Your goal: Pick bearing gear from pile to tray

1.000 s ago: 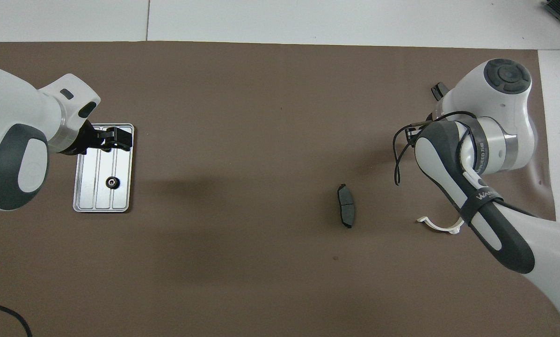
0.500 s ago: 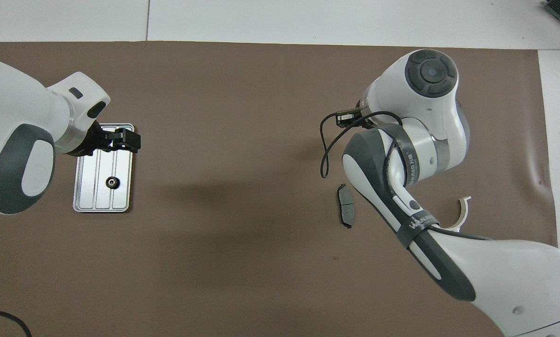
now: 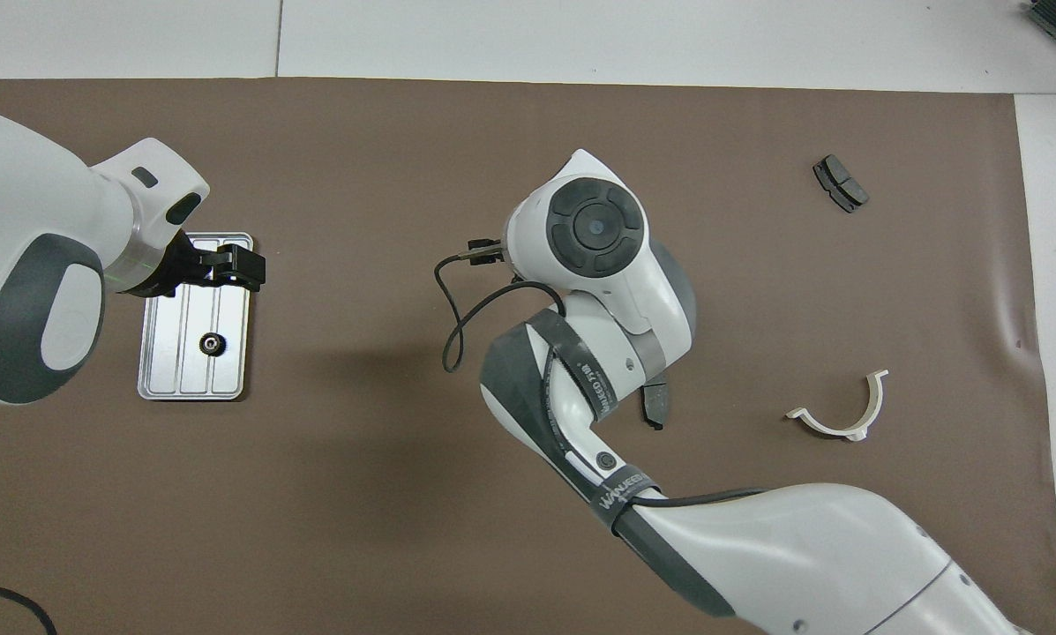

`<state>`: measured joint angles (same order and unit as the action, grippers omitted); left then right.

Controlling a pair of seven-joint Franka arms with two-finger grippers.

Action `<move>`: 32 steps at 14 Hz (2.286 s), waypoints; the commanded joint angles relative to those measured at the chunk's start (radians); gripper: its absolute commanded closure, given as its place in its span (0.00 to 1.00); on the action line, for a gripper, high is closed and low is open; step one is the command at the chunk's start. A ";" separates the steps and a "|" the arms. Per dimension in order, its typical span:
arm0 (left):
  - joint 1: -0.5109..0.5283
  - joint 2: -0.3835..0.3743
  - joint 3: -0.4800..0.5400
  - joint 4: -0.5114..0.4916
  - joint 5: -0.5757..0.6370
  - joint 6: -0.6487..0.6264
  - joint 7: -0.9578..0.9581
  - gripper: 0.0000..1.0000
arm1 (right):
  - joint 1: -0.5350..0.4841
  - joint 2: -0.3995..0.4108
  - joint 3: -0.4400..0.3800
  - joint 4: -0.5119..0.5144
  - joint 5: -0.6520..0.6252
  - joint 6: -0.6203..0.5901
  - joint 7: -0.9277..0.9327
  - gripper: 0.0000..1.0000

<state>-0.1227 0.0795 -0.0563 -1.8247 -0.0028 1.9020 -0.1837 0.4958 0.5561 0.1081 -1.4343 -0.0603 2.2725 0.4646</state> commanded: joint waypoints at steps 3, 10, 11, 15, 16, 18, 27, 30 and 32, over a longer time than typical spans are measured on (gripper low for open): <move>0.006 -0.026 0.006 -0.007 -0.005 -0.006 -0.013 0.00 | 0.085 0.172 -0.004 0.130 -0.007 0.120 0.009 1.00; -0.015 -0.006 0.004 -0.059 -0.014 0.124 -0.091 0.00 | 0.176 0.163 -0.002 0.130 -0.007 0.108 0.080 0.93; -0.014 -0.004 0.004 -0.059 -0.014 0.124 -0.089 0.00 | 0.173 0.163 -0.002 0.130 -0.007 0.108 0.078 0.69; -0.002 -0.006 0.004 -0.064 -0.014 0.130 -0.085 0.00 | 0.159 0.165 -0.002 0.130 -0.007 0.104 0.074 0.35; -0.002 -0.006 0.004 -0.065 -0.014 0.135 -0.086 0.00 | 0.156 0.165 -0.004 0.130 -0.007 0.101 0.072 0.34; -0.009 -0.003 0.004 -0.074 -0.014 0.152 -0.097 0.00 | 0.147 0.163 -0.013 0.137 -0.007 0.043 0.060 0.34; -0.201 0.204 0.009 -0.039 0.004 0.336 -0.587 0.00 | -0.181 -0.082 -0.002 0.146 0.017 -0.422 -0.239 0.33; -0.276 0.296 0.010 -0.039 0.078 0.445 -0.739 0.00 | -0.272 -0.154 -0.004 0.130 0.014 -0.554 -0.270 0.25; -0.285 0.330 0.009 -0.042 0.087 0.486 -0.743 0.00 | -0.331 -0.211 -0.004 0.092 0.016 -0.606 -0.271 0.21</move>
<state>-0.3957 0.3725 -0.0644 -1.8877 0.0600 2.3550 -0.9051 0.2167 0.4127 0.0903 -1.2704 -0.0589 1.6884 0.2098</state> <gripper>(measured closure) 0.000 0.225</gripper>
